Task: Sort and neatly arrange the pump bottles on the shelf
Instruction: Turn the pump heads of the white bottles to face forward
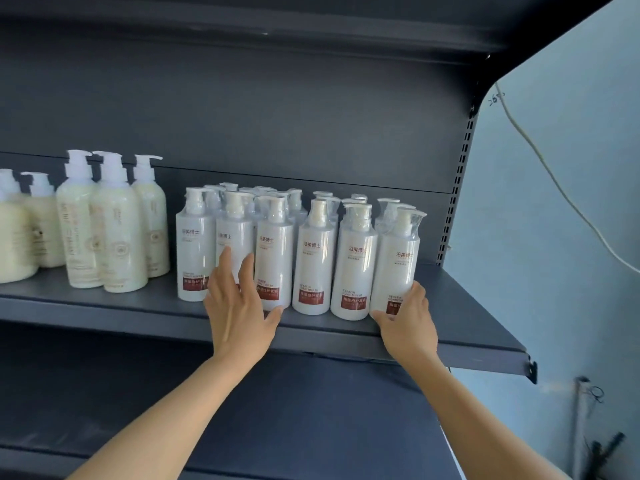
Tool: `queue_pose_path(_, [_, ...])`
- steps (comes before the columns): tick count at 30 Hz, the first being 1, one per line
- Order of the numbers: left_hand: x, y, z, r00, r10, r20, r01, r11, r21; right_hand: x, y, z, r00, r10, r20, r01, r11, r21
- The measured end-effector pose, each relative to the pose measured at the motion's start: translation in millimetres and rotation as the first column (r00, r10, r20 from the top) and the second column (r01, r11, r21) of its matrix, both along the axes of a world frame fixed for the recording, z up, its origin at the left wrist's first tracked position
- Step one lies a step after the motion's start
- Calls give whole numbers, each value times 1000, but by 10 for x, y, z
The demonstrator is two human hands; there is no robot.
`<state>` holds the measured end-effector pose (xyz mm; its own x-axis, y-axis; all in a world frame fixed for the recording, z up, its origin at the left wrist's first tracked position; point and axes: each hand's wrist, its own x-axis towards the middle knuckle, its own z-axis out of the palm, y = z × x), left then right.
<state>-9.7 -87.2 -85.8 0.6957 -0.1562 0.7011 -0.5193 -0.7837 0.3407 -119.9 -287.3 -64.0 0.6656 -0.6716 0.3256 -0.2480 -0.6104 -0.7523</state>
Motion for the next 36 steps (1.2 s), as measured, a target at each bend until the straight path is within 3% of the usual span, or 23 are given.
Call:
queue_pose_path(14, [141, 90, -135, 985, -123, 125, 136, 985, -109, -6, 104, -13, 997, -75, 11, 75, 997, -10])
queue_pose_path(17, [197, 302, -142, 989, -106, 105, 119, 984, -131, -12, 236, -15, 986, -149, 71, 147, 989, 25])
queue_pose_path(20, [324, 611, -152, 993, -70, 95, 82, 988, -131, -3, 553, -33, 958, -227, 177, 243, 967, -74])
queue_pose_path(23, [482, 910, -134, 998, -37, 45, 43, 991, -128, 115, 930, -38, 945, -207, 254, 262, 943, -206])
queue_pose_path(26, [634, 1126, -98, 996, -66, -58, 59, 991, -123, 323, 1264, -24, 974, -105, 199, 158, 950, -270])
queue_pose_path(31, [756, 1189, 25, 936, -253, -245, 216, 962, -169, 657, 1666, -27, 994, 6, 112, 15, 983, -184])
queue_pose_path(36, [866, 1061, 64, 929, -206, -307, 163, 974, -159, 841, 1755, -73, 990, -123, 72, 132, 981, -140])
